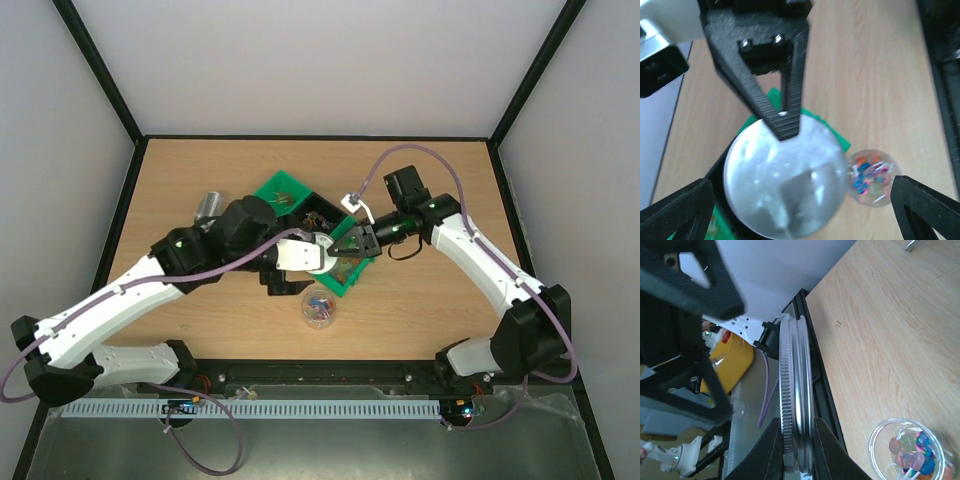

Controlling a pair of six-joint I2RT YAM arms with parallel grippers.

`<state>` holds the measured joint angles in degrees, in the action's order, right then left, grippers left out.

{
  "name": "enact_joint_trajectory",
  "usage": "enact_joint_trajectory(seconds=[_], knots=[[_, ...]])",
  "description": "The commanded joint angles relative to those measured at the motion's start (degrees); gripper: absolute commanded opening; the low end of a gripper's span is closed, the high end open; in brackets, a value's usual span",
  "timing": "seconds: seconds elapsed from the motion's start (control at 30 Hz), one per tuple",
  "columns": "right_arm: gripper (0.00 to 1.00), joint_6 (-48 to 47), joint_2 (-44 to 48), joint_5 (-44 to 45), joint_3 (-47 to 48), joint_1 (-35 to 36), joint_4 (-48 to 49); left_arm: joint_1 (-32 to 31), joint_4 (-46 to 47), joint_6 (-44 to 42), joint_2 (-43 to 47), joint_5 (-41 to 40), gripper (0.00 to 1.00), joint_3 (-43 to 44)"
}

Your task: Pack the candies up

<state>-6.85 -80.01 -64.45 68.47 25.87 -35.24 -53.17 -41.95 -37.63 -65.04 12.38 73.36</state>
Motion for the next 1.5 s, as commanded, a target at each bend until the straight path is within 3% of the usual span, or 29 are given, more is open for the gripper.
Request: enact_joint_trajectory(seconds=[0.0, 0.17, 0.43, 0.83, 1.3, 1.47], knots=[[0.05, 5.2, 2.4, -3.9, -3.0, 0.0, 3.8, -2.9, -1.5, -5.0, -3.4, -12.9, 0.99, 2.4], [0.05, 6.3, 4.0, -4.7, -5.1, 0.0, 4.9, -6.3, 0.7, -5.8, -5.4, -16.9, 0.99, 2.0], [0.05, 7.9, 3.7, -6.1, -6.0, -0.1, 6.5, -9.0, -0.3, -7.6, -6.5, -16.6, 0.98, 1.4], [0.05, 10.4, 3.5, -8.2, -6.6, -0.5, 8.4, -10.6, -0.9, -9.6, -7.4, -17.5, 0.9, 1.3], [0.05, 11.3, 3.5, -9.9, -7.4, -1.2, 9.3, -11.1, -0.9, -10.9, -7.2, -18.5, 0.95, 0.8], [0.05, 11.4, 3.6, -9.9, -7.4, -1.2, 9.3, -11.1, -1.3, -10.5, -7.5, -18.2, 0.89, 1.2]])
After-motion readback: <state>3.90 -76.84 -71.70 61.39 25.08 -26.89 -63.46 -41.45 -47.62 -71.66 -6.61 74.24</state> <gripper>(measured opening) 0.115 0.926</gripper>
